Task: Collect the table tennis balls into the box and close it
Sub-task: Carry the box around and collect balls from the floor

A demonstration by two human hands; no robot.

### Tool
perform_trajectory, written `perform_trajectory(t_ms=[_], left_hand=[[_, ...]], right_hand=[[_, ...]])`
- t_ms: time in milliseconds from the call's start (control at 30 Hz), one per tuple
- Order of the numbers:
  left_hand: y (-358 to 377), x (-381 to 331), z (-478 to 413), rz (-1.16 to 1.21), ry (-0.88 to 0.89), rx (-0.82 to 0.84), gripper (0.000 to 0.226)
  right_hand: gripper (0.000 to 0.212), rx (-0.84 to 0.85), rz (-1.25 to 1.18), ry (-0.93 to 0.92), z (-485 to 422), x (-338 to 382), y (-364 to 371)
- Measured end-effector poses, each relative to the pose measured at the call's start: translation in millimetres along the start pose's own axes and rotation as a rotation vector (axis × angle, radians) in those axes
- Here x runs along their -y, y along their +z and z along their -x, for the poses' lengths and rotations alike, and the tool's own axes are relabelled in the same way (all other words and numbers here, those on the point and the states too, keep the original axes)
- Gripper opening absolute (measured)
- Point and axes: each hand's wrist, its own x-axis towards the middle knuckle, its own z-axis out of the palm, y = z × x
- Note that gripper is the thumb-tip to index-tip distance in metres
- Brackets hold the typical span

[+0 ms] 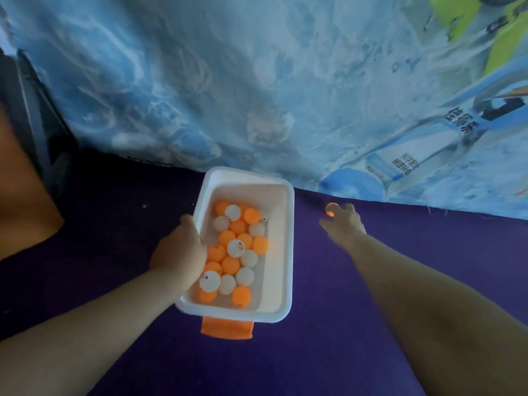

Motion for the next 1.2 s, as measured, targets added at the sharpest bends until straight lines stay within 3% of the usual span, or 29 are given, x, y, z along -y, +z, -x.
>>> perform_trajectory(t_ms=[200, 333, 433, 533, 633, 733, 833, 967, 1200], left_hand=[[8.9, 1.0, -3.0, -0.079, -0.025, -0.087, 0.01], [8.0, 3.1, -3.9, -0.081, -0.023, -0.082, 0.01], [1.9, 0.6, -3.8, -0.086, -0.049, -0.05, 0.001], [-7.8, -7.2, -1.7, -0.094, -0.084, 0.061, 0.011], [-34.0, -23.4, 14.8, -0.062, -0.113, 0.163, 0.018], [-74.3, -44.2, 49.2, -0.037, -0.14, 0.157, 0.019], [-121.8, -72.5, 89.2, -0.015, -0.168, 0.168, 0.02], [-188.9, -130.5, 146.5, 0.028, -0.21, 0.218, 0.023], [-299.4, -274.5, 248.5, 0.078, -0.05, 0.319, 0.015]], right_hand=[[0.051, 0.046, 0.079, 0.052, -40.6, 6.9, 34.5], [0.056, -0.063, -0.029, 0.086, -35.4, 2.7, 37.6], [0.049, -0.202, -0.204, -0.027, -6.4, 6.3, 23.7], [0.037, -0.36, -0.426, -0.211, 37.7, 27.0, -1.3], [0.057, -0.373, -0.59, -0.375, 93.7, 52.9, -34.5], [0.08, -0.208, -0.518, -0.461, 146.0, 65.7, -71.5], [0.077, -0.129, -0.463, -0.374, 194.6, 55.2, -117.8], [0.045, -0.037, -0.523, -0.118, 262.4, 29.1, -198.3], [0.036, -0.027, -0.681, 0.193, 365.5, -18.0, -367.3]])
